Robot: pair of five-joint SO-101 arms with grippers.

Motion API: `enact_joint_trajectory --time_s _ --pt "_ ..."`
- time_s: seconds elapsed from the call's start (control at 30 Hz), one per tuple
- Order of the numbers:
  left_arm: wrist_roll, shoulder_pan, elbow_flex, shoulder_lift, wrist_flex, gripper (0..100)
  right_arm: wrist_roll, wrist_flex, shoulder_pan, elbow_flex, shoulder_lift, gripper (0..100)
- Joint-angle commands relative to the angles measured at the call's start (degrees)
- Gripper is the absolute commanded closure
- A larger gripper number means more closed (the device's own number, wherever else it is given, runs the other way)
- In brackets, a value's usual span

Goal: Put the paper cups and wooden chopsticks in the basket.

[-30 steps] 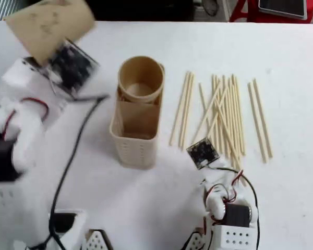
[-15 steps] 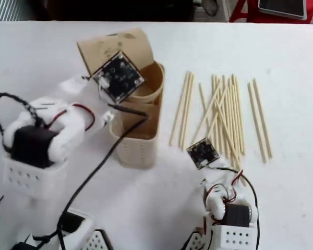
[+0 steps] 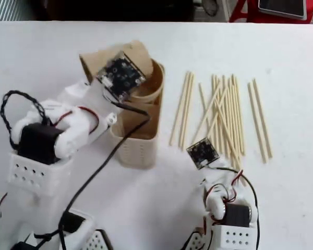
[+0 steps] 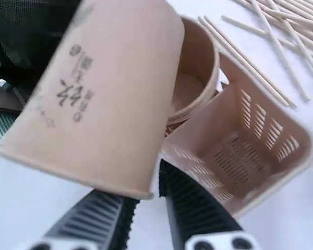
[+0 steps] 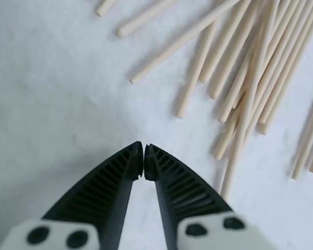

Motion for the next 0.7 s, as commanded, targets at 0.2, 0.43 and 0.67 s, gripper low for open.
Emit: enact_joint_trajectory --time_s 0.2,0.43,0.67 --pt "0.18 1.36 -0.97 0.04 0.26 90 0.44 0.48 -0.04 0.44 -0.31 98.1" --pt "0.62 1.19 -0.97 0.04 -5.45 90 0.44 0.48 -0.04 0.44 -0.31 98.1" --pt "0.7 1.36 -0.97 0.04 -13.1 90 0.44 0.48 -0.04 0.44 -0.31 98.1"
